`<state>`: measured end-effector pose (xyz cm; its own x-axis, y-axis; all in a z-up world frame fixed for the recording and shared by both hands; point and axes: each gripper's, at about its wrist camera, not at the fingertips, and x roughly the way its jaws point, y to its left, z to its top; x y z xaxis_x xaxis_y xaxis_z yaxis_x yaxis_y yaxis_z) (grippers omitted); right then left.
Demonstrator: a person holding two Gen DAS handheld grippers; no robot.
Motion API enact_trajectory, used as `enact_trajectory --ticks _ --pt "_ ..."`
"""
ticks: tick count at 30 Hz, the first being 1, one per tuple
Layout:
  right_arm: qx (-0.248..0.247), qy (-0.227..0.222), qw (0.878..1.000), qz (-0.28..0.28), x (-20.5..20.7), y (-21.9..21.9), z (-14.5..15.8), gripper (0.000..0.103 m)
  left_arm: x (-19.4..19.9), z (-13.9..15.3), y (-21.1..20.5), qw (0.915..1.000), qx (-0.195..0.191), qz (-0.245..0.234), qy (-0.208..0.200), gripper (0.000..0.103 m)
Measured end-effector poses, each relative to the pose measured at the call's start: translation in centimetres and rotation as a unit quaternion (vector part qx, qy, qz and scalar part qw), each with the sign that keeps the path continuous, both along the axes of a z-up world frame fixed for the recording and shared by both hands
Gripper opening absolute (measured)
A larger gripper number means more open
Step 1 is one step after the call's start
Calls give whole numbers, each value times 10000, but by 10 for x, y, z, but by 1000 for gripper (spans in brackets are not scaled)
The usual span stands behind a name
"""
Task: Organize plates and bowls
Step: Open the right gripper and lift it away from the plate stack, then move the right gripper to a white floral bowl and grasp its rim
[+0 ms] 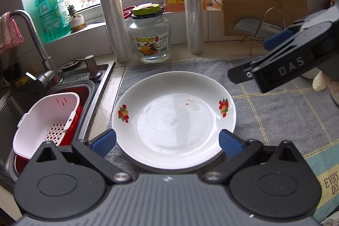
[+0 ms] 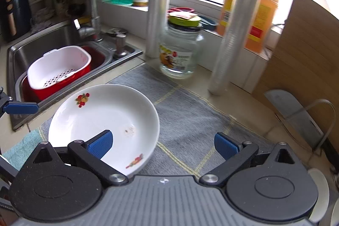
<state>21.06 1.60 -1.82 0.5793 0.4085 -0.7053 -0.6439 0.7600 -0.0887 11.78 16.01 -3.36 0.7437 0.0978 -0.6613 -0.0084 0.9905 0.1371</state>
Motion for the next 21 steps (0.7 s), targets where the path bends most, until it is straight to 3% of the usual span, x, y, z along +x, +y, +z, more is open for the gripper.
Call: enact_trajectory --ticks 8,13,21 --pt "-17 -229 9904 -1361 -32 -75 -5 103 23 -1 -37 9948 -181 -999 -125 102" --pt "-26 -202 9804 -1959 -47 -129 -8 103 33 -8 -84 9845 -418 -1701 -94 102" --pt "53 -207 9625 -2705 -60 -214 -9 103 40 -21 -164 9677 -694 -2414 201 102"
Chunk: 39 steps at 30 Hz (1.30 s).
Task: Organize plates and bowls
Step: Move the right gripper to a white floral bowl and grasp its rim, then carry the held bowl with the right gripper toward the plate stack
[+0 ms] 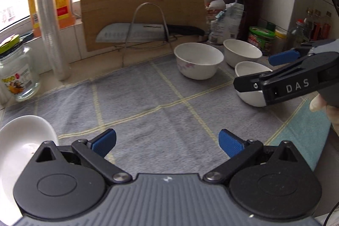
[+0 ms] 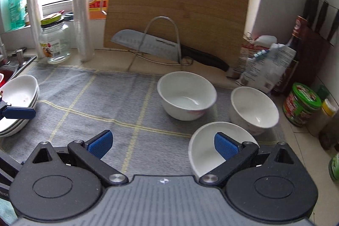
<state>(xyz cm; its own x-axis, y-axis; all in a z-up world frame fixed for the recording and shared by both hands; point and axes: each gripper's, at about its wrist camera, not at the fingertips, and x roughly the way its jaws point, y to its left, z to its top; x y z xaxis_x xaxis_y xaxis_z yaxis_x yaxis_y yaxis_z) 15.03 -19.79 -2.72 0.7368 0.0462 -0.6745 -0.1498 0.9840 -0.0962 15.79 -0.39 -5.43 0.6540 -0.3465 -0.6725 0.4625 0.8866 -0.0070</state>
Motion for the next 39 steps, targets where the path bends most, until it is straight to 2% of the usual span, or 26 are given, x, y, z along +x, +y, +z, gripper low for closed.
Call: enact_trajectory --ticks 9,15,19,27,31,36,39 --pt "246 91 9992 -298 1 -77 -13 103 3 -14 -78 9979 11 -621 190 102" --pt "468 259 9986 35 13 -111 -23 103 6 -24 -122 9961 58 -860 191 102" --pt "679 407 9965 266 24 -127 -32 103 12 -31 -145 9962 100 -846 156 102" --pt "1138 629 9894 652 44 -149 -42 102 23 -39 -171 9963 137 -844 40 100" --pt "1109 704 9880 816 47 -147 -44 101 24 -38 -176 9954 175 -942 -67 96" --pt "1163 717 9866 888 51 -145 -43 96 27 -37 -178 9932 211 -1133 -162 95" --pt "1226 780 9851 920 54 -144 -44 93 27 -36 -177 9923 202 -1208 -180 90"
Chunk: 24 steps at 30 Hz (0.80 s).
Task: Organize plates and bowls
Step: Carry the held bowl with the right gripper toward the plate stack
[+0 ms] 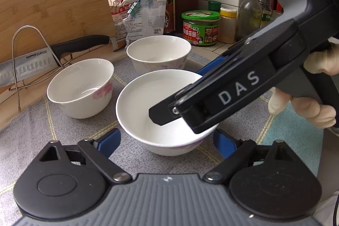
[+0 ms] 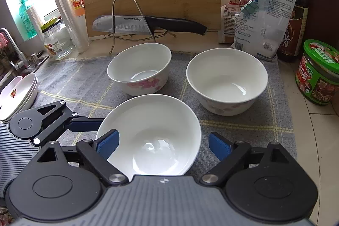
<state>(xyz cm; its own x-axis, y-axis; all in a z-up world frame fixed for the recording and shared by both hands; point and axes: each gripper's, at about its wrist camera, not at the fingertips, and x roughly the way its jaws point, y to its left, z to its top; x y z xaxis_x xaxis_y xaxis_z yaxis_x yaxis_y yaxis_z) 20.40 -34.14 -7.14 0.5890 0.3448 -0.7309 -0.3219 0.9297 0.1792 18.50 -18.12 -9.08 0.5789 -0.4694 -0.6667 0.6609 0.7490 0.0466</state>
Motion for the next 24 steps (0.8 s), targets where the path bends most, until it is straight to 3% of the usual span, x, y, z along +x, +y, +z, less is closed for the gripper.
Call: enact_trajectory --ticks 12,24 --pt "75 133 9998 104 11 1 -1 80 2 1 1 9999 -26 -121 -18 86" --pt "104 165 9997 110 7 6 5 79 0 6 4 9999 -18 -112 104 85"
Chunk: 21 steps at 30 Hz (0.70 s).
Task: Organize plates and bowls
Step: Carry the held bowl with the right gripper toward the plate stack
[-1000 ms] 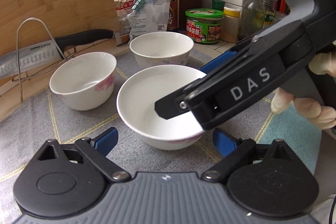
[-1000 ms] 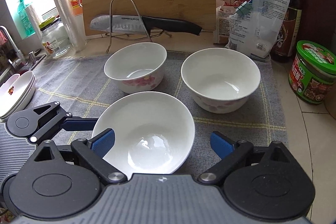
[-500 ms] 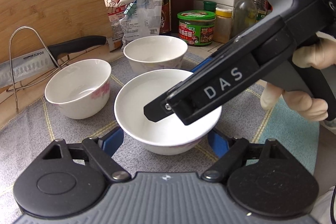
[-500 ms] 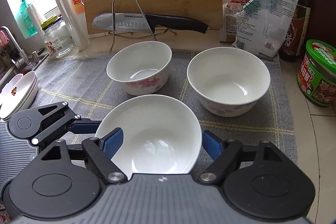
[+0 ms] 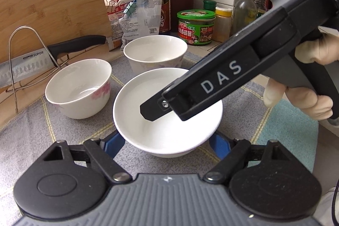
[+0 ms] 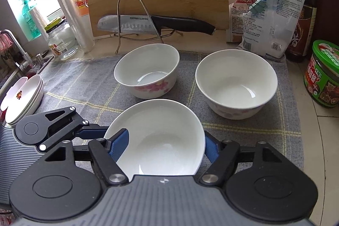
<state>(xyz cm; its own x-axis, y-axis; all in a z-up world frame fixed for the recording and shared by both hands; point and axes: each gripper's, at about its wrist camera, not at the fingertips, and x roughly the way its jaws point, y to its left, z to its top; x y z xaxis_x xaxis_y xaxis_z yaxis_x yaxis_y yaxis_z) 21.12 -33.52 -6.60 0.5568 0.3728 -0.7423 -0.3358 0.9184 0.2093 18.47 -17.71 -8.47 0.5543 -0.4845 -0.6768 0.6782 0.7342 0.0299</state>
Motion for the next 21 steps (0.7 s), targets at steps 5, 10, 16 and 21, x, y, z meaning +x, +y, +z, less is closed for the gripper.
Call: enact_trajectory --ticks 5,10,16,21 --pt "-8 14 9999 99 -5 8 2 79 -9 6 8 9999 -2 112 55 85" --pt "-5 -21 9996 296 -12 22 8 79 -19 17 21 9995 57 293 57 85" --pt "61 -79 9982 599 -20 48 16 79 -33 24 43 9981 110 601 74 85" --pt "71 -61 9960 891 -23 74 19 79 -43 27 65 9963 148 841 60 85"
